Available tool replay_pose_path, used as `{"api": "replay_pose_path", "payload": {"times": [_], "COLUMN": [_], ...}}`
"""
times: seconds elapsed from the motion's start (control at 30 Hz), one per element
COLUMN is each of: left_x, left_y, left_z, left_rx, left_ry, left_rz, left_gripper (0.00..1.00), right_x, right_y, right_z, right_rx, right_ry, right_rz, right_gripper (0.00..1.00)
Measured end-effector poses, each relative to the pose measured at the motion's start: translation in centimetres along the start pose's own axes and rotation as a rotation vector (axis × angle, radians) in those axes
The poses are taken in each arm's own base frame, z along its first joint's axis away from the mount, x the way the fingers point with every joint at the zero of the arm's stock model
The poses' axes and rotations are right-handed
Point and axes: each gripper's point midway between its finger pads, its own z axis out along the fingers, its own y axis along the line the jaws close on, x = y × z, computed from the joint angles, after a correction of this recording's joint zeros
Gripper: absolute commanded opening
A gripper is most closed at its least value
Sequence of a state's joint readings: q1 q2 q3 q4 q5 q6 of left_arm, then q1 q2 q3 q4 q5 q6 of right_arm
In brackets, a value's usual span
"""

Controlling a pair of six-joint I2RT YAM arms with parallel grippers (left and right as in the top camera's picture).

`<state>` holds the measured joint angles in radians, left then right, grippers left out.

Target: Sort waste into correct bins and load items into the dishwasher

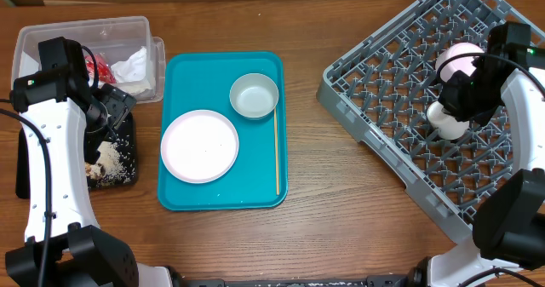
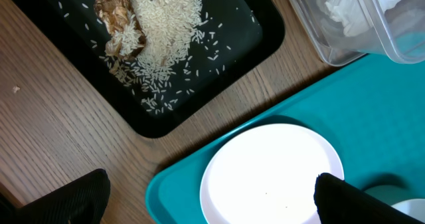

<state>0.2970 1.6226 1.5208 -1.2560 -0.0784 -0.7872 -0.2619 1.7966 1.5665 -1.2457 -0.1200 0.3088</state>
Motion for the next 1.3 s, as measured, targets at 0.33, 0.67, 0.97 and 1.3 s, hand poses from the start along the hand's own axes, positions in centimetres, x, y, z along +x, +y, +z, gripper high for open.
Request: {"api": "replay_pose_path", "payload": {"times": [0.33,0.67,0.97,1.3], "left_x": [0.0,0.0,0.0,0.0], "left_y": [0.0,0.0,0.0,0.0], "left_z": [0.0,0.0,0.0,0.0], "left_rx": [0.000,0.000,0.000,0.000], "left_ry": [0.000,0.000,0.000,0.000], "left_rz": [0.000,0.000,0.000,0.000], "left_gripper": [1.00,1.00,1.00,1.00], "right_x": [-0.2,-0.1,-1.0,-1.6], "right_y": [-0.3,-0.5,-4.1,-4.8], "right_z": [0.3,1.9,0.3,-3.3], "right_rx": [0.014,0.003,0.091,0.052], "right_ry": [-0.011,-0.012,-0.027,-0.030], "right_rz": [0.006,0.015,0.128,0.184], "right_gripper": [0.04,0.04,0.04,0.04]}}
